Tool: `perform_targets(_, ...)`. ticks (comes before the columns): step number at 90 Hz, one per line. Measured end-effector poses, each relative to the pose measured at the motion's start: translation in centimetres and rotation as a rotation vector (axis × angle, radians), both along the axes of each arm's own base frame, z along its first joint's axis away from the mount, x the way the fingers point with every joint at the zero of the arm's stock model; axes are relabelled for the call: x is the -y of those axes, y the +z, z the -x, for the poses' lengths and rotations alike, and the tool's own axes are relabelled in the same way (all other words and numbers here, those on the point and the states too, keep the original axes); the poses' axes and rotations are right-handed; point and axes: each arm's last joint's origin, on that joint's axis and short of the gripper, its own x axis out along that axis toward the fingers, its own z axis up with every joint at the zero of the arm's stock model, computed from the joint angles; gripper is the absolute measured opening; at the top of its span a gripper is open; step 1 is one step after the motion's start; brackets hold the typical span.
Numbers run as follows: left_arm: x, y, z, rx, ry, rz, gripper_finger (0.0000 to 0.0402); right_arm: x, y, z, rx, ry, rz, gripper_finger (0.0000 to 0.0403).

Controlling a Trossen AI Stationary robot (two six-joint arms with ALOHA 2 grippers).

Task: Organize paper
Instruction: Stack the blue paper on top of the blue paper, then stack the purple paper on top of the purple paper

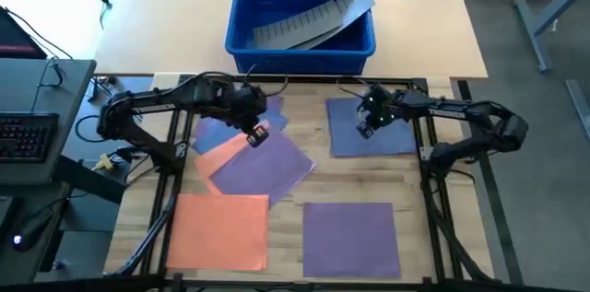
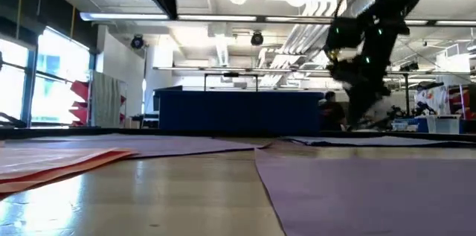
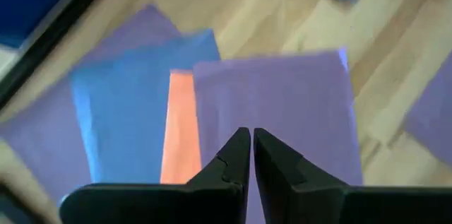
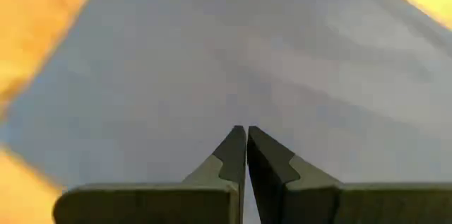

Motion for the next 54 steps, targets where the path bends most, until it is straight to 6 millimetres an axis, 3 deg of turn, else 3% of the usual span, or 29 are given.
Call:
perform_targets(12, 1.5, -2.4, 1.4, -0.097, 0.008, 0.037, 0.0, -0.2, 3.1, -1.8, 0.15, -0.017, -0.031, 0.0001)
perform_targets(27, 2.7, -7.8, 2.6, -0.176, -0.032, 0.154, 0.0, -2.1, 3.6, -5.5, 0.354, 0.027, -0.183, 0.0027)
perform_targets(36, 3.0, -11.7, 3.1, -0.207, -0.053, 0.192, 0.0, -3.7, 1.9, -7.8, 0.372, 0.028, -0.305, 0.006)
perform_targets(54, 3.0, -18.1, 3.7, -0.196, -0.144, 0.192, 0.0, -6.2, -3.3, -11.2, 0.294, -0.019, -0.521, 0.0144)
